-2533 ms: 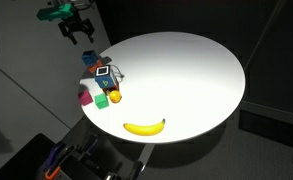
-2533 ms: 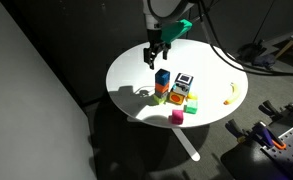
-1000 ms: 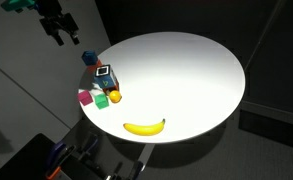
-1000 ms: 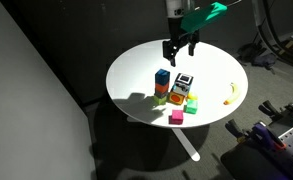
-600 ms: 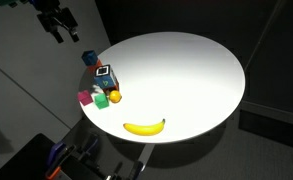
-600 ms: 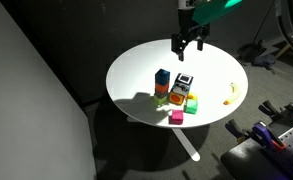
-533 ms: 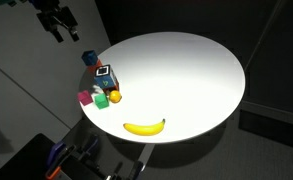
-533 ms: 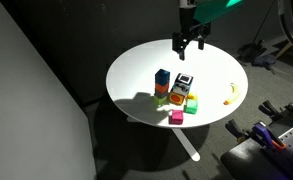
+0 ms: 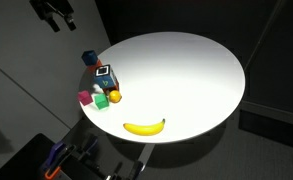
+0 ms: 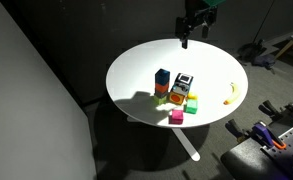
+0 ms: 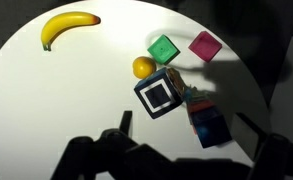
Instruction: Pick up the blue block and put it on the orange block
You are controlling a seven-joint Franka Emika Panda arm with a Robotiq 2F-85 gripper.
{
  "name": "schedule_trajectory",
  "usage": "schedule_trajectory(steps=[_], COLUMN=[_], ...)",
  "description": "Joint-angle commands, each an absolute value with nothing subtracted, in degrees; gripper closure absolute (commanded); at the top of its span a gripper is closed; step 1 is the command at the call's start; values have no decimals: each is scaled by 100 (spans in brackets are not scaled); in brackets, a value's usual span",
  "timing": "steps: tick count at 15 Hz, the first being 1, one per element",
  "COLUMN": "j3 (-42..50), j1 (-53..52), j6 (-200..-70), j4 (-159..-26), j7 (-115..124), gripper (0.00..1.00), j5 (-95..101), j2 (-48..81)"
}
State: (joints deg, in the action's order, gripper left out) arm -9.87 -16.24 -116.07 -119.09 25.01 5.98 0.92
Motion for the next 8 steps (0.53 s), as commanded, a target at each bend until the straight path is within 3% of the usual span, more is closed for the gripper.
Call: schedule_trajectory(steps=[1, 8], j3=[-1101, -1159], j1=[-1496, -1495], j6=[-11496, -11142], j4=[-11977, -11897], j7=[2054, 1505], gripper=[0, 0], j5=[248, -195], j2=[-195, -488])
